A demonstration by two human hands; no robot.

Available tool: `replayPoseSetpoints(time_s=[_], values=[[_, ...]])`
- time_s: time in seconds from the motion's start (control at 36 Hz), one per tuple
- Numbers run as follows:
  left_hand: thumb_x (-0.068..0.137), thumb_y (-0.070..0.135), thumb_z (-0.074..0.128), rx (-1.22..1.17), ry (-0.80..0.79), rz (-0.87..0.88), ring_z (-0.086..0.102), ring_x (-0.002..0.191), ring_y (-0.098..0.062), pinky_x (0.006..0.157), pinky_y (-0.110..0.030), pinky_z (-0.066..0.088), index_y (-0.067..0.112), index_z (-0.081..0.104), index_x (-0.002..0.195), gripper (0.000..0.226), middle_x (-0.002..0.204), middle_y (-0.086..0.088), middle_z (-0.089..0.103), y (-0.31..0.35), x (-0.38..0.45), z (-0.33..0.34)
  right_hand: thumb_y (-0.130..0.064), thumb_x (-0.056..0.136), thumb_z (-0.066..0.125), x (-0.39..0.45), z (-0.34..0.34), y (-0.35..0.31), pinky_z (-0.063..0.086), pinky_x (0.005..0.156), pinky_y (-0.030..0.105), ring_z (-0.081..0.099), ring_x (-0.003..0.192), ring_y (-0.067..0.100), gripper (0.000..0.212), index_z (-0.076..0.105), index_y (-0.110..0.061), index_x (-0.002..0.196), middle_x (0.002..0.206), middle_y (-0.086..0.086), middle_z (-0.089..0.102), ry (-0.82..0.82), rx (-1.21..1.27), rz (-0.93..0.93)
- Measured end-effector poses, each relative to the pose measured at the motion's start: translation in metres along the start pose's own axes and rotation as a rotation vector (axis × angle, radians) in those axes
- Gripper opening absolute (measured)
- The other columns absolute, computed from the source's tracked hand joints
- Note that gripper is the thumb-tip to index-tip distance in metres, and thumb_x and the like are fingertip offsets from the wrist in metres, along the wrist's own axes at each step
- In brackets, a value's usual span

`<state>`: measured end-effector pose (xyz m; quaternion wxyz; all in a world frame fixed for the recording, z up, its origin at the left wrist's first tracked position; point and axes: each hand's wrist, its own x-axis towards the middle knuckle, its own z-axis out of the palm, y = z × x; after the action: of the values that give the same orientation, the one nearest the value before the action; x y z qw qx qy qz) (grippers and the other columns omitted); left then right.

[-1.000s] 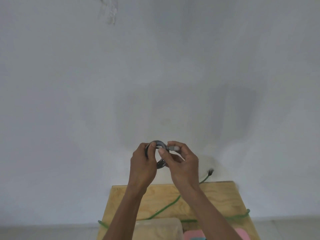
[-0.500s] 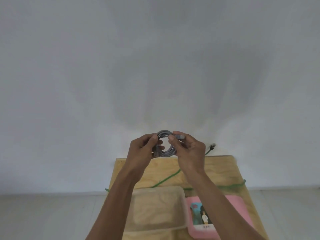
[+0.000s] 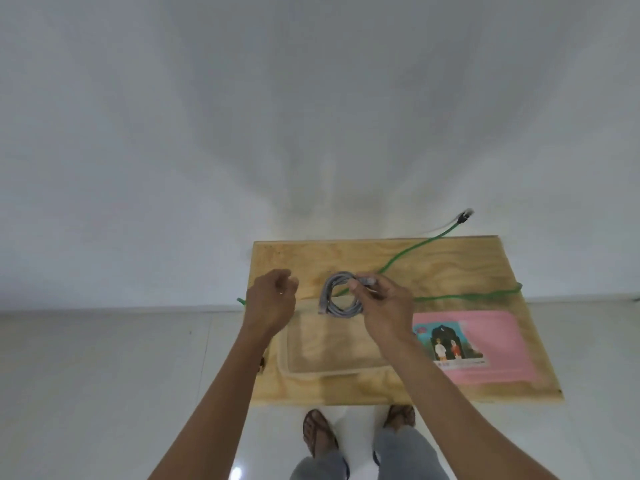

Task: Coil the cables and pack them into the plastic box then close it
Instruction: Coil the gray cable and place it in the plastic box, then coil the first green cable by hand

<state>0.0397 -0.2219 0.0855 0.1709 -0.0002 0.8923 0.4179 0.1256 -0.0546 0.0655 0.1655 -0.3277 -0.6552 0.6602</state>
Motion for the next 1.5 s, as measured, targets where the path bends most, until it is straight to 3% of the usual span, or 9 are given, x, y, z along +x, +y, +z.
replayPoseSetpoints(time_s=[0.17,0.28,0.47,0.58,0.69,0.83,1.14,1.28,1.5], values=[[0.101,0.019,0.053,0.128,-0.075,-0.157,0.055,0.127,-0.031,0.104,-0.037,0.042,0.006,0.048,0.144,0.045,0.142,-0.018,0.055,-0.051,0.005,0.017,-0.013,0.084,0.081,-0.016,0.023,0.055,0.058,0.074,0.035,0.073,0.081,0.019,0.022,0.069,-0.028,0.074,0.081,0.002,0.075,-0.019,-0.145,0.1],[0.101,0.014,0.05,0.114,-0.09,-0.196,0.057,0.124,-0.032,0.099,-0.037,0.045,0.008,0.049,0.142,0.041,0.138,-0.016,0.058,-0.068,0.014,0.028,-0.015,0.08,0.085,-0.016,0.041,0.083,0.054,0.067,0.021,0.068,0.07,-0.005,0.029,0.064,-0.033,0.069,0.075,-0.011,0.073,-0.003,-0.204,0.139],[0.099,0.01,0.052,0.088,-0.063,-0.195,0.064,0.111,-0.029,0.093,-0.04,0.052,0.008,0.064,0.125,0.029,0.124,-0.012,0.067,-0.084,0.031,0.04,-0.017,0.078,0.086,-0.001,0.063,0.115,0.045,0.059,0.003,0.061,0.06,-0.016,0.029,0.063,-0.032,0.069,0.07,-0.019,0.068,0.013,-0.263,0.224],[0.1,0.012,0.053,0.074,-0.046,-0.165,0.063,0.105,-0.023,0.083,-0.027,0.046,0.01,0.067,0.122,0.026,0.12,-0.008,0.069,-0.087,0.038,0.042,-0.017,0.078,0.086,0.008,0.07,0.128,0.042,0.056,0.0,0.06,0.058,-0.017,0.02,0.067,-0.021,0.072,0.069,-0.017,0.067,0.027,-0.268,0.261],[0.1,0.014,0.055,0.072,-0.038,-0.142,0.058,0.094,-0.013,0.067,-0.01,0.04,0.012,0.068,0.121,0.025,0.117,-0.005,0.07,-0.086,0.041,0.041,-0.018,0.079,0.085,0.012,0.081,0.136,0.049,0.066,0.012,0.062,0.066,-0.002,0.018,0.068,-0.019,0.074,0.072,-0.011,0.069,0.042,-0.263,0.304],[0.097,0.007,0.053,0.094,-0.043,-0.121,0.064,0.105,-0.021,0.082,-0.023,0.043,0.01,0.069,0.119,0.027,0.116,-0.009,0.071,-0.087,0.039,0.04,-0.013,0.078,0.086,0.011,0.092,0.143,0.053,0.076,0.022,0.064,0.067,0.001,0.019,0.069,-0.021,0.074,0.072,-0.009,0.07,0.07,-0.24,0.341],[0.096,0.004,0.051,0.083,-0.065,-0.132,0.064,0.103,-0.022,0.082,-0.024,0.042,0.009,0.069,0.118,0.029,0.114,-0.009,0.071,-0.087,0.039,0.038,-0.017,0.069,0.093,0.012,0.09,0.139,0.054,0.099,0.04,0.072,0.094,0.019,0.039,0.074,-0.014,0.103,0.091,-0.003,0.074,-0.011,-0.326,0.419],[0.099,0.008,0.053,0.082,-0.081,-0.154,0.058,0.097,-0.015,0.081,-0.022,0.041,0.01,0.067,0.124,0.029,0.119,-0.009,0.07,-0.085,0.04,0.037,-0.015,0.069,0.092,0.01,0.082,0.129,0.055,0.093,0.028,0.067,0.088,0.01,0.049,0.072,-0.011,0.114,0.091,-0.008,0.068,-0.025,-0.322,0.434],[0.098,0.01,0.056,0.094,-0.059,-0.089,0.061,0.119,-0.023,0.093,-0.022,0.038,0.007,0.06,0.132,0.034,0.129,-0.012,0.066,-0.052,0.038,0.03,-0.009,0.079,0.083,0.011,0.047,0.081,0.041,0.065,0.003,0.065,0.088,0.009,0.039,0.068,-0.016,0.114,0.103,-0.003,0.069,0.012,-0.255,0.4]])
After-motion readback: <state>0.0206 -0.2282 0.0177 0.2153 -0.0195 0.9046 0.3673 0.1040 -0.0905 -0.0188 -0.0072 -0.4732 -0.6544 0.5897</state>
